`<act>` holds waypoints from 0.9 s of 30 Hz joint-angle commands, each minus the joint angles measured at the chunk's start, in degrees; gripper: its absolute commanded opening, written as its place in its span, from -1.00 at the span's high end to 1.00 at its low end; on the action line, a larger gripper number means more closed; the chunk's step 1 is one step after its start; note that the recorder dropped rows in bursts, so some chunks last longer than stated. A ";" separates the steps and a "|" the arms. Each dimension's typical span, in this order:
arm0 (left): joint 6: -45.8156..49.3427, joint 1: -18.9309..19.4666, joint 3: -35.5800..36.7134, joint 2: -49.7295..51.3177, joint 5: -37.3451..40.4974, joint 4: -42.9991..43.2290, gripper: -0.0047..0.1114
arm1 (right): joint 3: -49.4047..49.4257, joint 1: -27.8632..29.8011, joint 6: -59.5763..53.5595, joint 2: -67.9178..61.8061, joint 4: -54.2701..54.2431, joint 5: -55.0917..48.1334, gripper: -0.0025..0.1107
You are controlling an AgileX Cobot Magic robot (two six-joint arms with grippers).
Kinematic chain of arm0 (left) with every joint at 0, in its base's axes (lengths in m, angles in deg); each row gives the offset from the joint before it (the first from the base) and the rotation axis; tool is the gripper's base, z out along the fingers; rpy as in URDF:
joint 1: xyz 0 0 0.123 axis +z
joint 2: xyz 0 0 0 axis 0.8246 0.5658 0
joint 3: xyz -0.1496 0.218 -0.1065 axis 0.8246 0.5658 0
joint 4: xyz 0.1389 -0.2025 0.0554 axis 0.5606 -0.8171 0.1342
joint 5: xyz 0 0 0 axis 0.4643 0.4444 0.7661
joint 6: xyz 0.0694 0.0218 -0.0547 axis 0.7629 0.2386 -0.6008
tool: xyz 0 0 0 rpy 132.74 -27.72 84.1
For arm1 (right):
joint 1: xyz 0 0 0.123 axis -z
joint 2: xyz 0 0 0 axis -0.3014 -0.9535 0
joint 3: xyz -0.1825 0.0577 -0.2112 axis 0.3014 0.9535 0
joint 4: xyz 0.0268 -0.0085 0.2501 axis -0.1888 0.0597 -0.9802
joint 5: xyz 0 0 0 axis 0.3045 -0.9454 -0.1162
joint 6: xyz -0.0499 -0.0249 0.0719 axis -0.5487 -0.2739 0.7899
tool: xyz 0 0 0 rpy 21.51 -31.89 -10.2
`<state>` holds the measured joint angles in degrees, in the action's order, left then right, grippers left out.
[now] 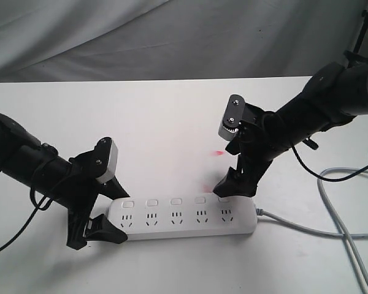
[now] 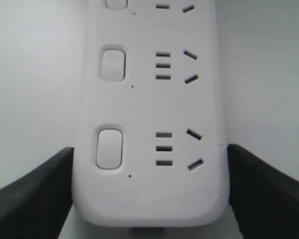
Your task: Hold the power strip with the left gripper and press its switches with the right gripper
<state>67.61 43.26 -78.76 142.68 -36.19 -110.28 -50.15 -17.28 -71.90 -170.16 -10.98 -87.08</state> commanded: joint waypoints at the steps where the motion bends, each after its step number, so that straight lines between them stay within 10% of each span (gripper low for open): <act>1: 0.19 -0.33 0.28 -0.18 -1.85 0.18 0.92 | 0.35 0.29 -0.21 -1.53 0.78 1.45 -0.90; 27: 0.19 -0.33 0.28 -0.18 -1.60 0.18 0.92 | 0.35 0.29 1.34 -1.42 3.79 1.01 -0.90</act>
<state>67.61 43.26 -78.76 142.68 -36.19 -110.28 -50.59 -17.25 -67.69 -172.30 -7.85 -85.81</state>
